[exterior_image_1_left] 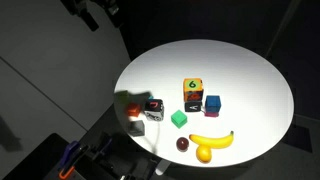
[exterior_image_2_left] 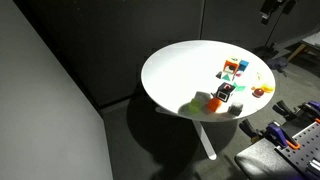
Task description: Lift the light green building block and put it on the orange dice
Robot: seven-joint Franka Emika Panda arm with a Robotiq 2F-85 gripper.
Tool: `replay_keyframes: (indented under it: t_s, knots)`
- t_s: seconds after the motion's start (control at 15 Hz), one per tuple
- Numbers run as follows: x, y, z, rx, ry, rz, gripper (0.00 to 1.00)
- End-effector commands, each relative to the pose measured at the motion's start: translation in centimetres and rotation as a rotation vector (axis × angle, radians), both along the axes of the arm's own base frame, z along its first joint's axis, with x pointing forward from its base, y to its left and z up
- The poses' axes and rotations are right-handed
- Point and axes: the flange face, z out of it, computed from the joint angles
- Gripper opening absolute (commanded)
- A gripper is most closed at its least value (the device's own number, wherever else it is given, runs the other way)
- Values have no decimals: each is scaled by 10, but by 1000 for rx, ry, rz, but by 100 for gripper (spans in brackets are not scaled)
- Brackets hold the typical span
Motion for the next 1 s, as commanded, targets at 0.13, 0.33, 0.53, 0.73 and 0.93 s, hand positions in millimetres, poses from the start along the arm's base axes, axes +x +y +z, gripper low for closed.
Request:
replay_keyframes:
  t_s: [0.13, 0.33, 0.53, 0.73, 0.93]
  knots:
    - [0, 0, 2, 0, -2, 0, 100]
    - [0, 0, 2, 0, -2, 0, 100]
    - [0, 0, 2, 0, -2, 0, 100]
    - [0, 0, 2, 0, -2, 0, 100]
    - [4, 0, 3, 7, 0, 0, 100]
